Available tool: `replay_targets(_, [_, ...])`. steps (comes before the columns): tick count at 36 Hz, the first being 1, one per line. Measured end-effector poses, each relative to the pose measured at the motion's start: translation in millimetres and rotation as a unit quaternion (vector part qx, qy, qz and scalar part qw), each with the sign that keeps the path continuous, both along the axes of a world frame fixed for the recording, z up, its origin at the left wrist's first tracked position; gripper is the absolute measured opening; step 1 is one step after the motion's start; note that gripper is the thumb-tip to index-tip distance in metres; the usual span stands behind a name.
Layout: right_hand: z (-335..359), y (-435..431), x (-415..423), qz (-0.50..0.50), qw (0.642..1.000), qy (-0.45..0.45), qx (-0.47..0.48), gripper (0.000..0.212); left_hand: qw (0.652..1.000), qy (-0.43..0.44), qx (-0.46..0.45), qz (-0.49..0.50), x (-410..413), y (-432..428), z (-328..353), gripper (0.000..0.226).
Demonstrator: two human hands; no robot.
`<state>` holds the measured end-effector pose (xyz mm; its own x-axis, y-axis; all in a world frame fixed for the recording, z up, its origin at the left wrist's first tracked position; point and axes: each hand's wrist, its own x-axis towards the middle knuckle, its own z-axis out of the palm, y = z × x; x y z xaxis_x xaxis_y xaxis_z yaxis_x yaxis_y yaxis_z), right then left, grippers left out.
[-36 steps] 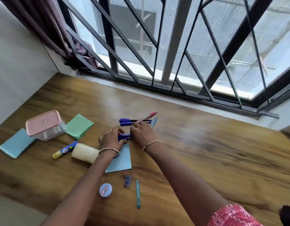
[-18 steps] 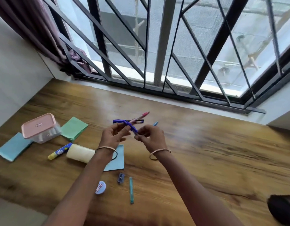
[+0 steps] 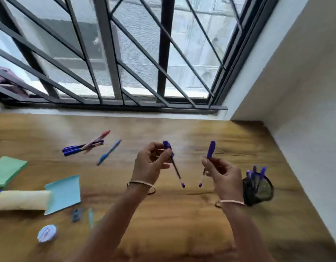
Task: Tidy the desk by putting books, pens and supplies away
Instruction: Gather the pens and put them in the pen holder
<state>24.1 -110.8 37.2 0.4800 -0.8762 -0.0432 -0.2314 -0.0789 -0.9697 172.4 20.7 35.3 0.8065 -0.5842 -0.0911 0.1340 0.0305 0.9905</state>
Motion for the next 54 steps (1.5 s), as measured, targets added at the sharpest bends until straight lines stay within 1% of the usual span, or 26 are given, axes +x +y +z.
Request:
replay_targets(2, [6.1,-18.2,-30.7,-0.041,0.998,0.009,-0.036,0.015,1.000,0.010,-0.012,-0.014,-21.1,-26.2,0.2,0.012])
replay_targets(3, [7.2,-27.6,-45.6,-0.063,0.996,0.015,-0.054,0.017,1.000,0.011,-0.016,-0.020,-31.4,-38.2,0.5,0.013])
replay_targets(7, [12.6,-60.1,-94.6,-0.131,0.984,0.024,-0.117,0.034,0.998,0.010,-0.032,-0.056,-70.0,-80.2,3.8,0.014])
replay_targets(11, [18.0,-84.8,-123.5,-0.164,0.972,0.036,-0.167,0.047,0.996,-0.002,-0.033,-0.085,-101.6,-114.4,4.9,0.019])
replay_targets(13, [16.6,-94.9,-132.1,-0.166,0.968,0.045,-0.182,0.052,0.995,-0.025,-0.027,-0.094,-114.1,-129.4,3.3,0.020])
replay_targets(16, [10.5,-107.6,-137.4,-0.158,0.966,0.060,-0.197,0.062,0.991,-0.082,-0.007,-0.104,-129.3,-147.9,-0.6,0.019])
replay_targets(19, [1.0,-116.7,-138.9,-0.132,0.962,0.101,-0.216,0.082,0.981,-0.151,0.042,-0.111,-141.4,-160.0,-9.0,0.017])
replay_targets(21, [-6.2,-122.4,-140.1,-0.104,0.959,0.132,-0.227,0.085,0.972,-0.195,0.081,-0.106,-148.4,-163.9,-15.2,0.016])
replay_targets(23, [-12.7,-127.4,-141.3,-0.073,0.955,0.160,-0.241,0.080,0.956,-0.253,0.121,-0.091,-154.2,-165.0,-21.3,0.014])
replay_targets(25, [-18.4,-130.6,-141.7,-0.043,0.949,0.185,-0.251,0.075,0.932,-0.315,0.160,-0.078,-158.2,-164.8,-28.4,0.015])
replay_targets(26, [-21.2,-131.8,-141.6,-0.028,0.947,0.192,-0.257,0.073,0.921,-0.336,0.179,-0.075,-159.7,-164.0,-31.7,0.016])
replay_targets(28, [-24.4,-133.7,-140.8,-0.006,0.942,0.200,-0.269,0.068,0.911,-0.350,0.203,-0.075,-161.7,-163.4,-38.2,0.020])
replay_targets(30, [-26.9,-136.6,-139.4,0.006,0.934,0.205,-0.291,0.057,0.911,-0.349,0.206,-0.078,-162.9,-163.3,-41.9,0.025])
replay_targets(32, [-29.9,-139.6,-138.0,0.018,0.917,0.225,-0.328,0.044,0.910,-0.352,0.204,-0.081,-163.1,-163.3,-42.8,0.030])
replay_targets(34, [-33.5,-142.0,-136.9,0.027,0.906,0.236,-0.349,0.037,0.911,-0.353,0.197,-0.082,-162.2,-163.1,-42.4,0.036])
replay_targets(36, [-35.8,-143.1,-136.7,0.032,0.908,0.235,-0.346,0.034,0.916,-0.347,0.185,-0.076,-159.9,-161.9,-41.4,0.037])
replay_targets(39, [-34.9,-142.5,-137.9,0.018,0.911,0.224,-0.346,0.029,0.924,-0.341,0.167,-0.052,-151.6,-156.1,-41.0,0.032])
replay_targets(43, [-27.1,-135.6,-132.3,-0.035,0.920,0.175,-0.348,0.024,0.927,-0.331,0.175,-0.017,-129.5,-138.7,-43.5,0.022])
replay_targets(46, [-18.4,-123.7,-114.0,-0.041,0.926,0.140,-0.348,0.019,0.929,-0.319,0.189,0.015,-108.3,-120.2,-46.6,0.015])
replay_targets(50, [-10.9,-99.3,-76.7,0.025,0.924,0.093,-0.370,0.012,0.937,-0.282,0.199,0.058,-78.9,-90.4,-49.8,0.014])
replay_targets(54, [-13.1,-65.3,-32.6,0.104,0.923,0.072,-0.362,0.008,0.935,-0.260,0.221,0.096,-49.5,-55.9,-49.9,0.011])
